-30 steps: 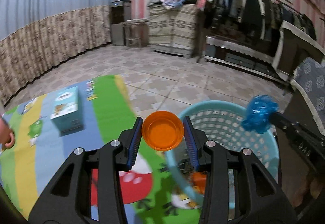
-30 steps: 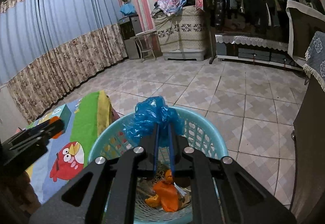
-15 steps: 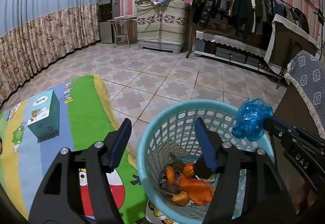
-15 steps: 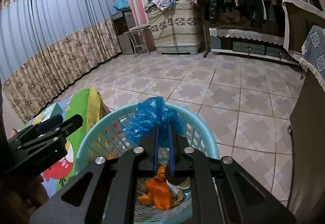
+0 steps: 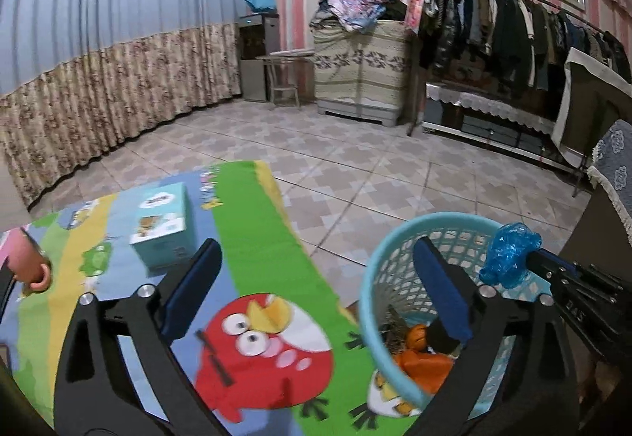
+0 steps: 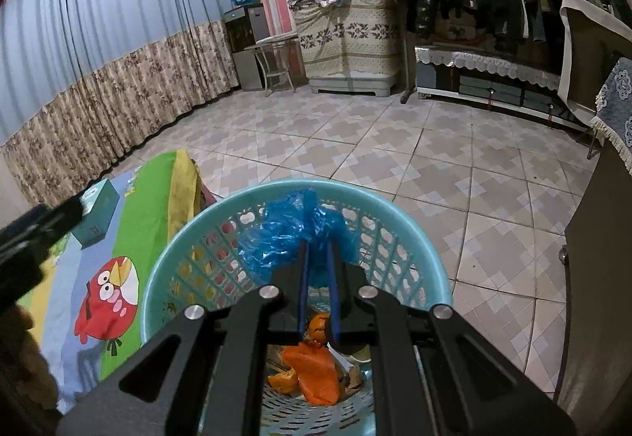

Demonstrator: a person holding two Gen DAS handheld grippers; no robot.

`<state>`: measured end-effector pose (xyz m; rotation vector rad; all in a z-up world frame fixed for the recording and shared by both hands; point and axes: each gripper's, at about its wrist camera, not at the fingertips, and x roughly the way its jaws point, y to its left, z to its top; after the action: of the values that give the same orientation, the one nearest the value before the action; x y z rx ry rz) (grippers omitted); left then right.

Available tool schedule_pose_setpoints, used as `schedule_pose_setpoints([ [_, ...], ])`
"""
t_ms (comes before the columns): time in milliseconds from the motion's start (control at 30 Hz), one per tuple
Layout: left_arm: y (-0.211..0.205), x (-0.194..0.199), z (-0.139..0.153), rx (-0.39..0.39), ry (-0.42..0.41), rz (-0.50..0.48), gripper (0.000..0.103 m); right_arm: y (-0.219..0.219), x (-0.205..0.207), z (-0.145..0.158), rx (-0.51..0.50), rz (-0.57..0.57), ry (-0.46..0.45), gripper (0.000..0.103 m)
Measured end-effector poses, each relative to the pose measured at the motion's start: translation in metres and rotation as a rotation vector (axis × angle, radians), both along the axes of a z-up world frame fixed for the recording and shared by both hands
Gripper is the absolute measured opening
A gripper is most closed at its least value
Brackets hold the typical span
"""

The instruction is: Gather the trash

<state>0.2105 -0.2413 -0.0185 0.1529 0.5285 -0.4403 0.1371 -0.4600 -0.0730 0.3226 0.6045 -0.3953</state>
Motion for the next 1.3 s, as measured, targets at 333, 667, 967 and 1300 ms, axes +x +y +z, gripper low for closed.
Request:
schedule_pose_setpoints([
  [333, 0.052, -0.022, 0.010, 0.002, -0.025, 0.067, 0.097, 0.007, 0.016, -0.015, -0.031, -0.009, 0.070, 0.081],
  [667, 0.098, -0.030, 0.018, -0.027, -0.020, 0.172, 0.097, 0.008, 0.003, 0.000, -0.035, -0.051, 0.033, 0.093],
  [967, 0.119, -0.048, 0.024, -0.014, -0.036, 0.205, 0.097, 0.028, -0.007, 0.013, -0.040, -0.022, 0.005, 0.098],
  [1300, 0.153, -0.091, 0.029, -0.026, -0.060, 0.274, 0.097, 0.080, -0.028, 0.026, -0.098, 0.089, -0.026, 0.098],
])
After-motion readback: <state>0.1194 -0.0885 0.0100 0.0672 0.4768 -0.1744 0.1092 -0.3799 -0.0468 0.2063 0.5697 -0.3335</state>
